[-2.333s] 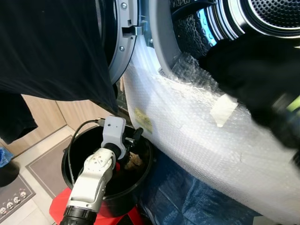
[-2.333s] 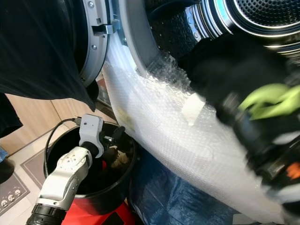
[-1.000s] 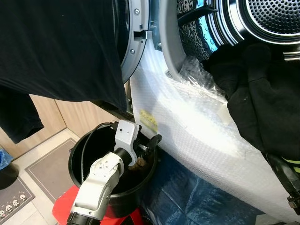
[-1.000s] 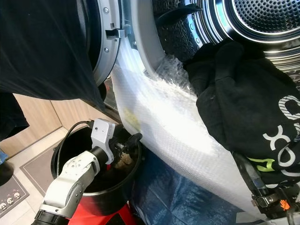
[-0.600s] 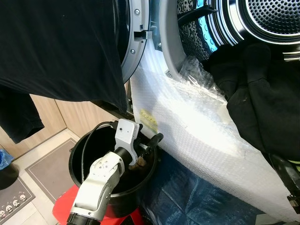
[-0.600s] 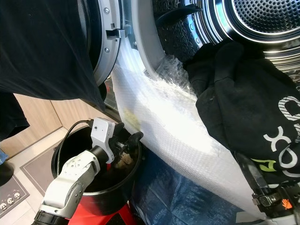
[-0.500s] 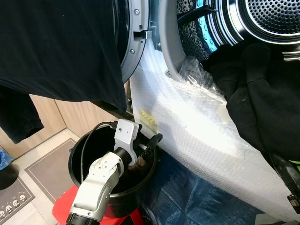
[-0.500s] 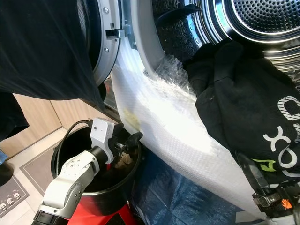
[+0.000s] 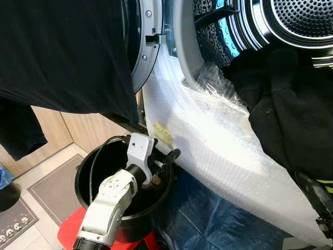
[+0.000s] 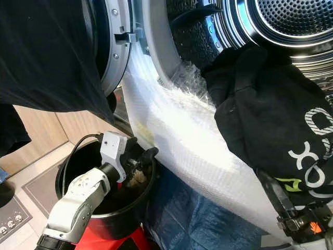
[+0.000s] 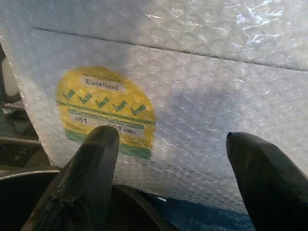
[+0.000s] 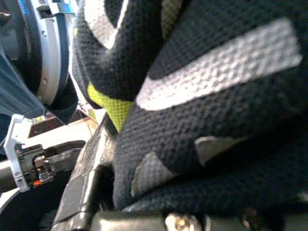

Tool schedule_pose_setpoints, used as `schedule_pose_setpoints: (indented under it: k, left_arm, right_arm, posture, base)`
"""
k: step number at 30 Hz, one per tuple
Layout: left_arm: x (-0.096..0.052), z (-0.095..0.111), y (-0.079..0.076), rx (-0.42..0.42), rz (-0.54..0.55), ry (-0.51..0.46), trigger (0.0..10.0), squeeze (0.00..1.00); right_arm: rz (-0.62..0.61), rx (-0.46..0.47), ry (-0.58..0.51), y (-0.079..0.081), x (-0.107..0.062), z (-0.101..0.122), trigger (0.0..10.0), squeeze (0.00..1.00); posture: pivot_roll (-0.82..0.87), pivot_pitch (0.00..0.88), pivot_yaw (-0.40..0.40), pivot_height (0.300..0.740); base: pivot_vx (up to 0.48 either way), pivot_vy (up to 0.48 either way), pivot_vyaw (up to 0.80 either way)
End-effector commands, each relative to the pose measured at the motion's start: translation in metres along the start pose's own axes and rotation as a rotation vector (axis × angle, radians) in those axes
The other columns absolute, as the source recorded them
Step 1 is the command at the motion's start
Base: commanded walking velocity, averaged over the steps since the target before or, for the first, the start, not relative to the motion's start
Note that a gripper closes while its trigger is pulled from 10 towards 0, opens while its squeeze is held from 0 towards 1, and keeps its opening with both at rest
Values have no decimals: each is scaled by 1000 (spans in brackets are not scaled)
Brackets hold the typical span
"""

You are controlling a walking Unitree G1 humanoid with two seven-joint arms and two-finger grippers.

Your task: Clothes washing

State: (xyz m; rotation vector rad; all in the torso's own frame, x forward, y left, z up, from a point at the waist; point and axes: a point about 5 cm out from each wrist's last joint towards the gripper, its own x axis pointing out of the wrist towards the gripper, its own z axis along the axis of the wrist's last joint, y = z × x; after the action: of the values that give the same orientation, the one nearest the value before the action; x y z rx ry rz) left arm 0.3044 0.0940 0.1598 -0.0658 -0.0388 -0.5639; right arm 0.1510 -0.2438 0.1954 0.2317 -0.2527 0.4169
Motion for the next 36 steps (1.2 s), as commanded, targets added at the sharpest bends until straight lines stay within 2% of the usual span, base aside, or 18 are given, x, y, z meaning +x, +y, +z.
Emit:
schedule_pose_setpoints:
  k: [1, 9, 15, 19, 20, 22, 23, 24, 25, 26, 29, 34, 35, 36]
  left_arm:
    - [-1, 5, -2, 12, -15, -13, 10000, 0]
    - [-1, 4, -2, 12, -14, -11, 10000, 0]
    - [-1, 4, -3, 11, -18, -12, 10000, 0]
    - [-1, 3, -7, 4, -59, -1, 10000, 0]
    - [-2, 2, -10, -1, -94, 8, 10000, 0]
    - [-7, 0, -28, -35, -279, 36, 10000, 0]
    - [-14, -1, -41, -50, -417, 63, 10000, 0]
    - [-19, -3, -46, -51, -484, 82, 10000, 0]
    - [-19, -3, -46, -51, -484, 82, 10000, 0]
    - [-23, -2, -52, -70, -564, 90, 10000, 0]
    - [-27, 4, -63, -119, -695, 81, 10000, 0]
    - [-18, 27, -73, -250, -793, -44, 10000, 0]
    - [-15, 34, -76, -292, -820, -76, 10000, 1000]
    - [-13, 44, -82, -347, -887, -107, 10000, 1000]
  right_arm:
    - [-4, 20, 31, -1, -5, -4, 10000, 1000]
    - [24, 27, 49, 1, -7, -5, 10000, 1000]
    - [-7, 28, 72, -3, -13, -9, 10000, 1000]
    - [-16, 23, 119, -5, -15, -13, 10000, 1000]
    - [-5, 28, 116, -4, -14, -14, 10000, 1000]
    - [19, 37, 89, -2, -12, -11, 10000, 1000]
    - [33, 37, 72, 0, -10, -8, 10000, 1000]
    - [37, 36, 67, 0, -10, -7, 10000, 1000]
    - [37, 36, 67, 0, -10, -7, 10000, 1000]
    - [52, 44, 49, 1, -10, -5, 10000, 1000]
    - [76, 50, 41, 4, -8, -5, 10000, 1000]
    - [94, 62, 29, 6, -5, -5, 10000, 1000]
    - [96, 65, 33, 6, -5, -6, 10000, 1000]
    - [101, 70, 37, 7, -4, -8, 10000, 1000]
  posture:
    - [6, 111, 13, 740]
    - [8, 112, 13, 740]
    - [7, 113, 13, 740]
    - [5, 112, 12, 740]
    - [10, 112, 10, 740]
    - [7, 111, 12, 740]
    - [11, 109, 11, 740]
    - [11, 109, 11, 740]
    - [11, 109, 11, 740]
    - [12, 108, 8, 740]
    - [12, 108, 8, 740]
    - [15, 95, -1, 740]
    - [14, 94, 0, 740]
    - [14, 92, -3, 740]
  base:
    - [0, 0, 0]
    - [0, 0, 0]
    - [0, 0, 0]
    - [0, 0, 0]
    - [0, 0, 0]
    - [0, 0, 0]
    - [0, 0, 0]
    - [0, 0, 0]
    - [0, 0, 0]
    - [0, 0, 0]
    - [0, 0, 0]
    - [0, 0, 0]
    - [0, 0, 0]
    - [0, 0, 0]
